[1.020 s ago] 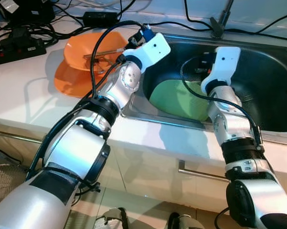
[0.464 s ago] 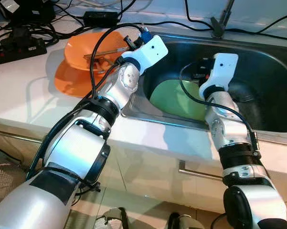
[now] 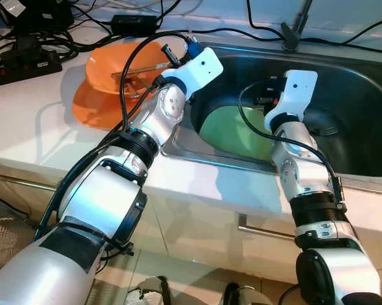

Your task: Kitchen organization

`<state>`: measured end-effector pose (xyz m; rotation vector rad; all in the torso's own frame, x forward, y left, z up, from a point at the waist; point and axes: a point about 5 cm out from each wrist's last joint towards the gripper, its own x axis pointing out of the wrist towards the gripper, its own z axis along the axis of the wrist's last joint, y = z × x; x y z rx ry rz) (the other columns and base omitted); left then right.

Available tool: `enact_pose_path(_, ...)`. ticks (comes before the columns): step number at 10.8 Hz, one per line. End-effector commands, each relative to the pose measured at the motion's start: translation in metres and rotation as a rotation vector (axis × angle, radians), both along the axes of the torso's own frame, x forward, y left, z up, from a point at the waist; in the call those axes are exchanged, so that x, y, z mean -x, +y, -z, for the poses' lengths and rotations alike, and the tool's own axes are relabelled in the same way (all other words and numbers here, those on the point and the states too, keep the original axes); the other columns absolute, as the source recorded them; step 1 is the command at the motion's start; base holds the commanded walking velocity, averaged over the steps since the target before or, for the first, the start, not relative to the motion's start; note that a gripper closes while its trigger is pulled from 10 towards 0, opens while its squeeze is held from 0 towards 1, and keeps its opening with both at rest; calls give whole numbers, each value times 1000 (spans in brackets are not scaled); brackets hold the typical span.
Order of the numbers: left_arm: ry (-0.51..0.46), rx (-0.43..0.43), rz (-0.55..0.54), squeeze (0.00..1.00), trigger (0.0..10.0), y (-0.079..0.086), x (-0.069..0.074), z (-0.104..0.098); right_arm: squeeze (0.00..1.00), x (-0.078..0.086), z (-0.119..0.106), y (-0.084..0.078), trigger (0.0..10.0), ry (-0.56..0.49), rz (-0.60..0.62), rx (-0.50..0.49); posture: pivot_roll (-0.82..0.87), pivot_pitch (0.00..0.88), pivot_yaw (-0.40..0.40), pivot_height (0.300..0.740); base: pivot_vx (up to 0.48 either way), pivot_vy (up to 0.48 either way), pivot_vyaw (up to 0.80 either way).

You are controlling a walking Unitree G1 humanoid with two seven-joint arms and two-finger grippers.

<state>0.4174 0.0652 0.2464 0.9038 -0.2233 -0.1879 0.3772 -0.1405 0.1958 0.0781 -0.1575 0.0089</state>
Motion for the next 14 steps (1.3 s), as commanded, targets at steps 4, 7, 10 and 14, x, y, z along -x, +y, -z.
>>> enact_pose_path(4,-46,-25,10,0,0,-2,1,-6,0,4,3,-1,10000,2,12,-31,5,109,11,740,0,0,0)
enact_pose_path(7,-197,-33,38,0,0,-10,5,-24,0,6,7,-1,10000,8,20,-40,12,111,14,740,0,0,0)
enact_pose_path(10,-107,25,97,0,10000,-18,8,-13,0,6,11,0,10000,24,16,-39,22,112,8,740,0,0,0)
enact_pose_path(14,-68,35,122,1000,10000,-24,8,-12,0,8,12,-4,10000,23,28,-42,7,138,15,740,0,0,0)
